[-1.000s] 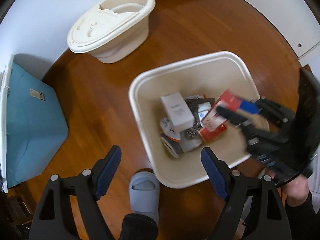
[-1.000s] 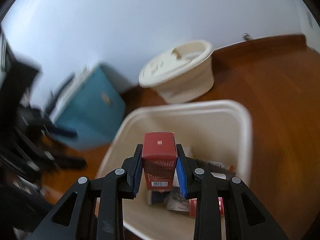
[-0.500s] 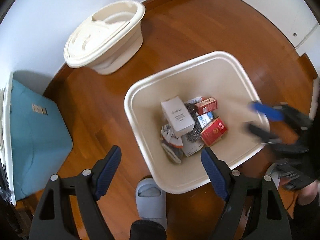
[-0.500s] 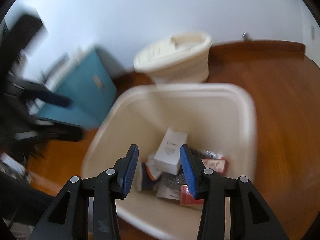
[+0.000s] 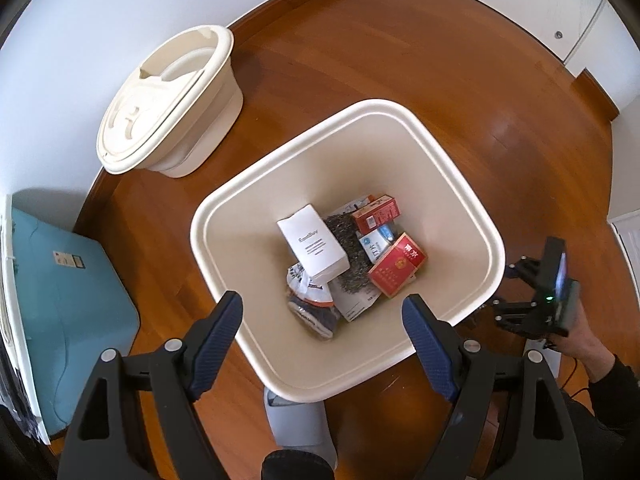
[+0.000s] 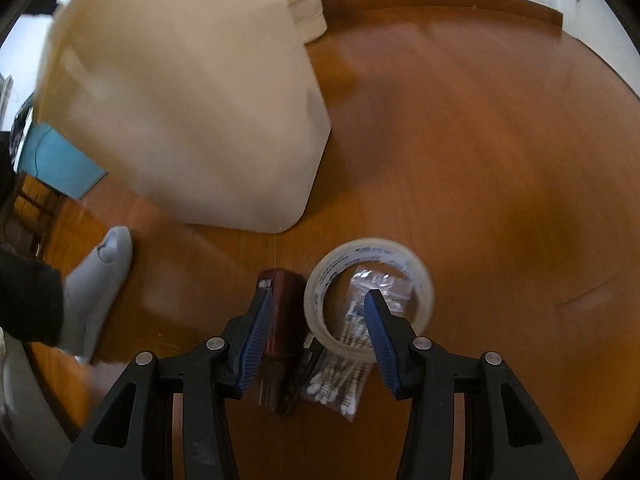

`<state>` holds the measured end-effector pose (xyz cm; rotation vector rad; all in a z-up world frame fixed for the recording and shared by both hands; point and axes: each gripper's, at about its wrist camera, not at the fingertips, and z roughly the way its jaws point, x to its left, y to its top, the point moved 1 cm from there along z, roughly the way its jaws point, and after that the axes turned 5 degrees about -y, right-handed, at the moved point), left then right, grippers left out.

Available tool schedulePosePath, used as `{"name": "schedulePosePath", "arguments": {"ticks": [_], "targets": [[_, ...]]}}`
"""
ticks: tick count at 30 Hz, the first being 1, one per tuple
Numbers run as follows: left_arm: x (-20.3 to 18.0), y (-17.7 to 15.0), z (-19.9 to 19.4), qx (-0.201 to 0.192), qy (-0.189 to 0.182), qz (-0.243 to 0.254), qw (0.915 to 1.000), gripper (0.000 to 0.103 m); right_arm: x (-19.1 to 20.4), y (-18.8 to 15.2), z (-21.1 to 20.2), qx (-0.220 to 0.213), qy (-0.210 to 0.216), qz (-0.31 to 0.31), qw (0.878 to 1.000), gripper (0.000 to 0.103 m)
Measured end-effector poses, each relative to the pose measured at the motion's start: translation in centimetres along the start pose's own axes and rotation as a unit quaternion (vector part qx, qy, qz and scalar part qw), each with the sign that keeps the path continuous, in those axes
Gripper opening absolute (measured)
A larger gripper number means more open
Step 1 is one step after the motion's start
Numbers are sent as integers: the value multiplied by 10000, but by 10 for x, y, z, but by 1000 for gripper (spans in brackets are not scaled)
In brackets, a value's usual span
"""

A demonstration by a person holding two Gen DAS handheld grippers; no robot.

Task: Collect trash
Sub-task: 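Grasp the roll of packing tape by its rim with the right gripper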

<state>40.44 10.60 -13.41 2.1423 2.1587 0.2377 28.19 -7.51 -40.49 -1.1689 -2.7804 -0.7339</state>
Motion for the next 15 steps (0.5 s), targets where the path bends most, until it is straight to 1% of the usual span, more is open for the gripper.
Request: {"name": "schedulePosePath", "arguments": {"ticks": [1, 3, 4, 8, 11, 14, 15], "targets": [[-3, 1, 1, 23, -27, 11, 10000, 82, 2, 1, 4, -18, -31, -92, 10000, 48], [-8, 1, 3, 63, -71, 55, 9999, 82, 5, 5, 16, 56, -122, -295, 9995, 40], [-10, 1, 3, 71, -82, 82, 9999, 82, 7, 5, 23, 124, -165, -412, 9989, 38], [-13, -1, 4, 98, -100, 129, 9998, 82, 14, 6, 39, 356, -419, -747, 9957, 35], [-12, -1, 5, 123, -125, 103, 9998, 82, 21, 6, 45, 375, -503, -1006, 9929, 33], [-14, -2, 6, 139, -126, 117, 9998, 82, 32, 7, 54, 419, -530, -1217, 9903, 22], [-15, -2, 5, 143, -135, 132, 9997, 82, 39, 5, 55, 414, -641, -1399, 9872, 20]]}}
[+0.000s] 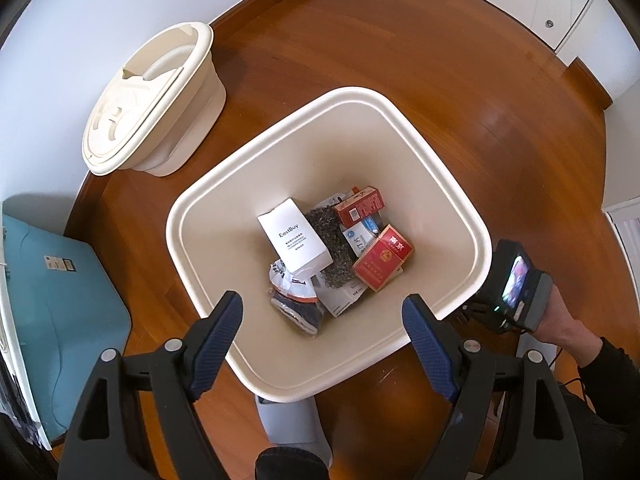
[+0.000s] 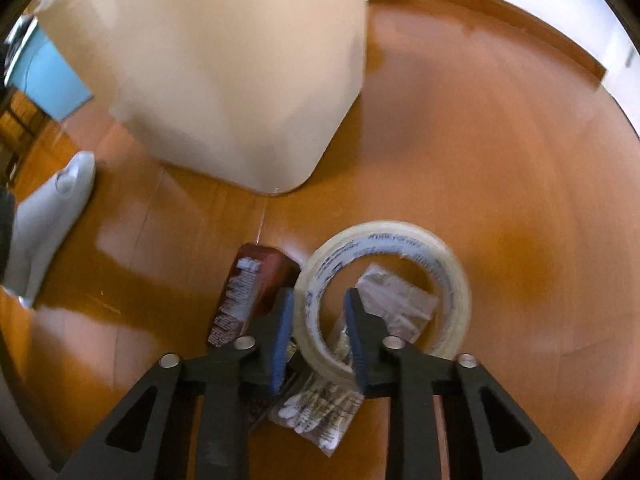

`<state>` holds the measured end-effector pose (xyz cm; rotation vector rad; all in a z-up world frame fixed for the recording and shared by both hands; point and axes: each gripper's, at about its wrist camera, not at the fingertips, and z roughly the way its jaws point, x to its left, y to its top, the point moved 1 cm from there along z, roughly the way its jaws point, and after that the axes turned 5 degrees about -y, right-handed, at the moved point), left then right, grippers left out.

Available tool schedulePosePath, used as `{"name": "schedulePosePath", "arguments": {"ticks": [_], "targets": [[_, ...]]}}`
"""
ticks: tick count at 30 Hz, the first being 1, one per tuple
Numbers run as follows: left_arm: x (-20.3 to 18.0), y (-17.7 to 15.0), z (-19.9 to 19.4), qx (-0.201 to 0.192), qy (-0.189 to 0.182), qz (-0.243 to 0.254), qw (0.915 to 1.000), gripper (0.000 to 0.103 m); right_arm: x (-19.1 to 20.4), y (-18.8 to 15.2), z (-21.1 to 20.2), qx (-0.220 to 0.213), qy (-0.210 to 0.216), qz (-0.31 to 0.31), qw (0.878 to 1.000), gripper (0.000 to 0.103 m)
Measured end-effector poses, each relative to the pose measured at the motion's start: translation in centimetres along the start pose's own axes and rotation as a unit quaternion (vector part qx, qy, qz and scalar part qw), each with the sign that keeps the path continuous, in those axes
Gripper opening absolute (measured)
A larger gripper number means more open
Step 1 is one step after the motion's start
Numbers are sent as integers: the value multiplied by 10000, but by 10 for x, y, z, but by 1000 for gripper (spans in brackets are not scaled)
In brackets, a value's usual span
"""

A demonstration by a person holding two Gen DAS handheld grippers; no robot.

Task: Collect trash
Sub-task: 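Grasp the roll of packing tape by its rim with the right gripper, then grasp the dark red bottle from the floor with the left gripper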

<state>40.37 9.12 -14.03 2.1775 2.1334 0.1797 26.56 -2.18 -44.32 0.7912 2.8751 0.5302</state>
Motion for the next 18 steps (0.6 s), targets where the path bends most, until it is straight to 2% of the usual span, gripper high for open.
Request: {"name": "schedulePosePath", "arguments": {"ticks": [2, 6, 10, 13, 15, 18], "targets": [[-1, 1, 0, 5, 4, 22, 10000, 82, 12, 2, 0, 3, -202, -312, 9993, 18], [-5, 2, 3, 35, 5, 44, 10000, 82, 22, -4, 19, 366, -421, -668, 9962, 20], [-10, 1, 6, 63, 60, 135, 9999, 82, 0, -7, 7, 160, -154, -141, 9997, 14], [-18, 0, 3, 37, 26, 196, 9998, 82, -23, -11, -9, -70, 298, 572, 9979, 11], [-33, -4, -3, -43, -53, 418, 9991, 82, -46, -16, -27, -318, 504, 1237, 9905, 11], [-66, -15, -6, -80, -233, 807, 9964, 82, -86, -32, -63, -879, 863, 2351, 9641, 11]]}}
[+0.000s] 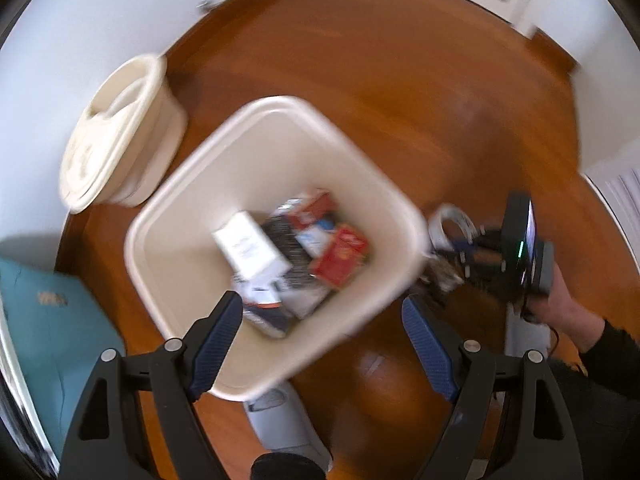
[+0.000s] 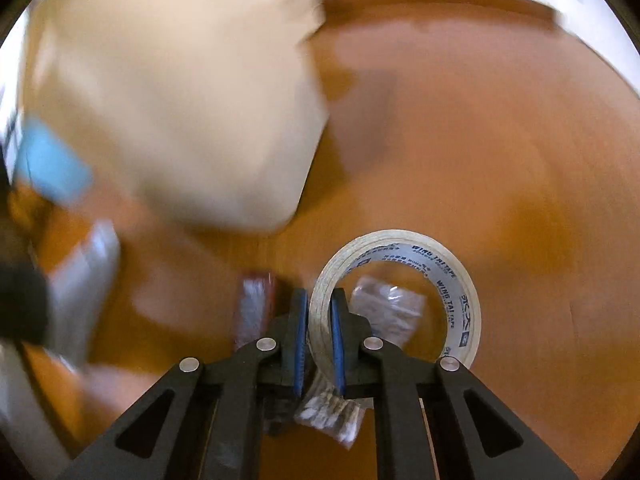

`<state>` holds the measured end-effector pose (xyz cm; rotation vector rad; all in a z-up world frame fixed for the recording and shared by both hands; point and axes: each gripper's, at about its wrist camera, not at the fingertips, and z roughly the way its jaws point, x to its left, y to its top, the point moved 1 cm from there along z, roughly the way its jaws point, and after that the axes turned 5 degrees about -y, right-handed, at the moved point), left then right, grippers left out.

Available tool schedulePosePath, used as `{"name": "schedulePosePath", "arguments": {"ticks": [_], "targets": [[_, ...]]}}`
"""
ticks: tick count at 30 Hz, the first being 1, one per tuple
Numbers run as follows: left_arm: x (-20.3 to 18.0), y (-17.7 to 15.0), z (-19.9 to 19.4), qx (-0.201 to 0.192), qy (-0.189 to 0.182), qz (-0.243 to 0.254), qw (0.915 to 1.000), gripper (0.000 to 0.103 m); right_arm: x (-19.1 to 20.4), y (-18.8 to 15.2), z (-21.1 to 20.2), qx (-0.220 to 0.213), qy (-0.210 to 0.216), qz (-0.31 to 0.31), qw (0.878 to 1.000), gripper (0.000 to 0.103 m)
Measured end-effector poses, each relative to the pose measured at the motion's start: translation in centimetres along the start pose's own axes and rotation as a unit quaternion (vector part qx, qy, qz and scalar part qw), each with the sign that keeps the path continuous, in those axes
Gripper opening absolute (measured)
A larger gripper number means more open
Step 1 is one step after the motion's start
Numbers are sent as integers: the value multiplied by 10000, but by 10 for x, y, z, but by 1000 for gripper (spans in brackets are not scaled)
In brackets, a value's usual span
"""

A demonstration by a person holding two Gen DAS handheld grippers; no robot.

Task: Collect trash
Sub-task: 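Grasp the dark red bottle from the floor with the left gripper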

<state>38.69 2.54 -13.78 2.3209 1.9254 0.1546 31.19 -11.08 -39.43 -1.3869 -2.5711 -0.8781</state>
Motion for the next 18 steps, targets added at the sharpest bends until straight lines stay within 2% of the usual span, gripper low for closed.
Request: {"name": "schedulePosePath", "arguments": {"ticks": [2, 3, 6, 8, 9, 10, 11, 12, 14, 17, 18], "targets": [[-36, -11, 14, 102, -147, 252, 9995, 82, -22, 2, -29, -369, -107, 510, 9980, 11], [-47, -15, 23, 181, -221, 221, 9994, 82, -34, 1, -44, -562, -227, 760, 9953, 11], [-77, -33, 77, 684, -727, -661, 9928, 82, -58, -2, -74, -883, -456, 1327, 9862, 11], [-92, -44, 122, 1130, -810, -1395, 9804, 82, -70, -6, -84, -1020, -546, 1575, 9807, 11], [-98, -47, 141, 1172, -1009, -1637, 9743, 82, -75, -9, -87, -1059, -540, 1702, 9782, 11], [-107, -46, 164, 1164, -1005, -1600, 9751, 82, -77, -11, -87, -1054, -531, 1779, 9769, 11], [-109, -46, 177, 1166, -821, -1606, 9767, 82, -81, -15, -86, -1030, -519, 1885, 9753, 11], [-106, -46, 194, 1170, -575, -1826, 9745, 82, -77, -21, -80, -1013, -511, 1928, 9747, 11], [-86, -46, 224, 1109, -435, -2647, 9569, 82, -78, -28, -77, -949, -491, 1990, 9742, 11], [-67, -44, 245, 683, -417, -3446, 9353, 82, -70, -42, -66, -892, -470, 2040, 9738, 11], [-62, -42, 251, 550, -360, -3582, 9313, 82, -70, -45, -65, -868, -457, 2069, 9734, 11]]}}
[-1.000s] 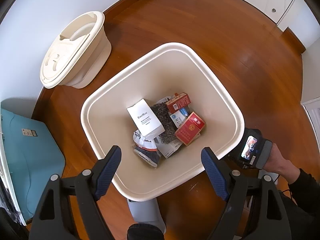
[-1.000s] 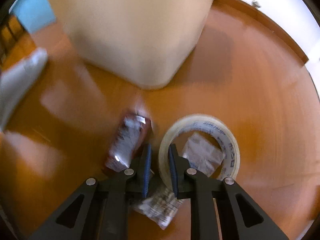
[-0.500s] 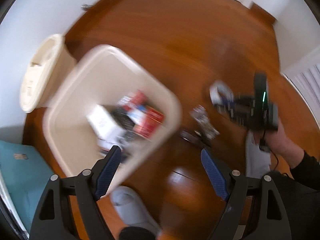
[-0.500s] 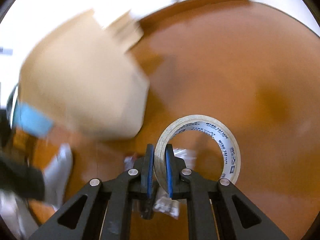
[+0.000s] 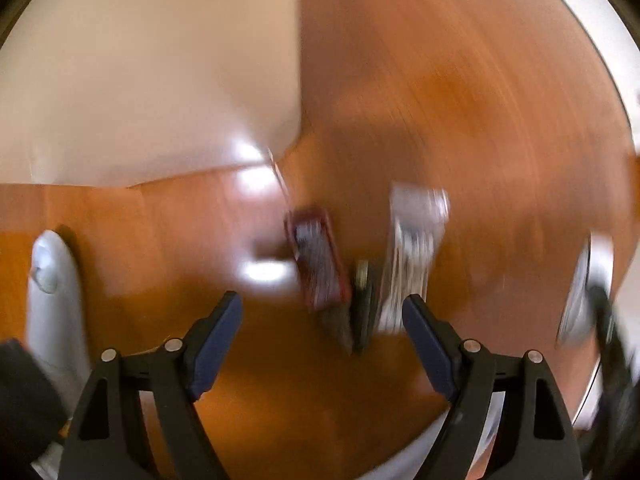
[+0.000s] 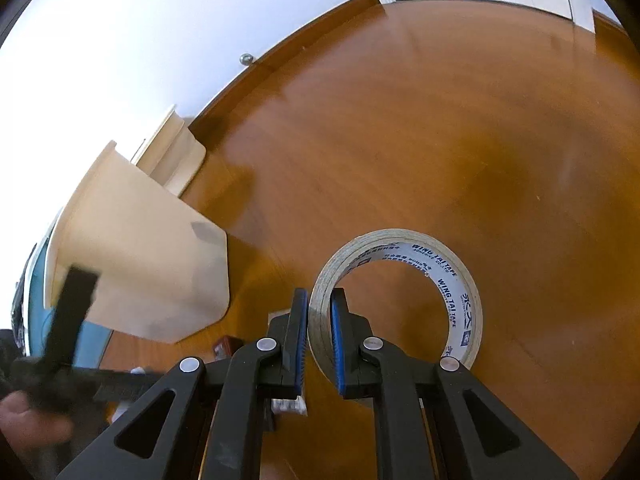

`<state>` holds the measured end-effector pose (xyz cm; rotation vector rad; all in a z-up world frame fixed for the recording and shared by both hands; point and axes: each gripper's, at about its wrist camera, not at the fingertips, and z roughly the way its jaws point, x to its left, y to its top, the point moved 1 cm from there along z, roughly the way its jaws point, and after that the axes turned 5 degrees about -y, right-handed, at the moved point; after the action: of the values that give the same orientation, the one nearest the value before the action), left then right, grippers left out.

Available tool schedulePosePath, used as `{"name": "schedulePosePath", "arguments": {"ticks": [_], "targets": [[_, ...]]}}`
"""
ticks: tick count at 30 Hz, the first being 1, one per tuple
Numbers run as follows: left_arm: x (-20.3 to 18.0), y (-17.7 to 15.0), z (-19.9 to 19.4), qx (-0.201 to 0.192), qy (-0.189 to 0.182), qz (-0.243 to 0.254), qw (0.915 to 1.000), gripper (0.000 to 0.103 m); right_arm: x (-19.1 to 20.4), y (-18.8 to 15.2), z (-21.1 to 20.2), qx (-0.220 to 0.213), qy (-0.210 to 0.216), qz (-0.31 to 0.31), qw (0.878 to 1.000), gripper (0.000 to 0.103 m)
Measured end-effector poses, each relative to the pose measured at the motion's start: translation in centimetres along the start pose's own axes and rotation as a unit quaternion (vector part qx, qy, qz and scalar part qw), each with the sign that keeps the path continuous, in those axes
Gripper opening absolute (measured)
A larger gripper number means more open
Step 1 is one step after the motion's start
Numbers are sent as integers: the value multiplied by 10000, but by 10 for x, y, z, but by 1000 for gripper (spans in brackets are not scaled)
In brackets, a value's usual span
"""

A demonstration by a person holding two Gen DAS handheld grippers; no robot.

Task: Collect trash
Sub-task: 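Grasp the dark red bottle from the floor with the left gripper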

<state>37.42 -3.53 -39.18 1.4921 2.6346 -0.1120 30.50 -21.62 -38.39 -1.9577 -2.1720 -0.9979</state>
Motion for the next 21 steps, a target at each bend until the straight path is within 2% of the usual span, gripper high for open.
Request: {"name": "schedulePosePath", "arguments": {"ticks": [3, 7, 10, 12, 13, 15, 16, 18, 19, 21], "targets": [[7, 10, 21, -23, -39, -483, 9988, 82, -5, -9, 1, 55, -14, 19, 10000, 11], [12, 13, 37, -30, -60, -795, 9968, 82, -11, -15, -6, 82, -52, 75, 9999, 11], [20, 9, 49, 129, -117, -1149, 9932, 69, -13, -15, -3, 122, -84, 139, 9998, 11], [29, 8, 56, 162, -116, -1349, 9907, 68, -12, -16, -3, 136, -96, 128, 9998, 11], [32, 6, 58, 187, -132, -1411, 9897, 64, -11, -16, -3, 139, -95, 106, 9998, 11], [36, 7, 57, 126, -101, -1352, 9907, 62, -11, -17, -3, 157, -102, 67, 9998, 11], [37, 10, 57, 111, -121, -1301, 9914, 58, -10, -17, -2, 174, -108, 61, 9998, 11], [34, 10, 55, 76, -110, -1149, 9933, 42, -9, -18, 1, 212, -126, 79, 9997, 11], [35, 12, 52, 81, -136, -1065, 9942, 30, -8, -17, 3, 218, -132, 81, 9996, 11], [36, 13, 52, 151, -168, -925, 9955, 30, -7, -18, 4, 222, -148, 72, 9996, 11]]}}
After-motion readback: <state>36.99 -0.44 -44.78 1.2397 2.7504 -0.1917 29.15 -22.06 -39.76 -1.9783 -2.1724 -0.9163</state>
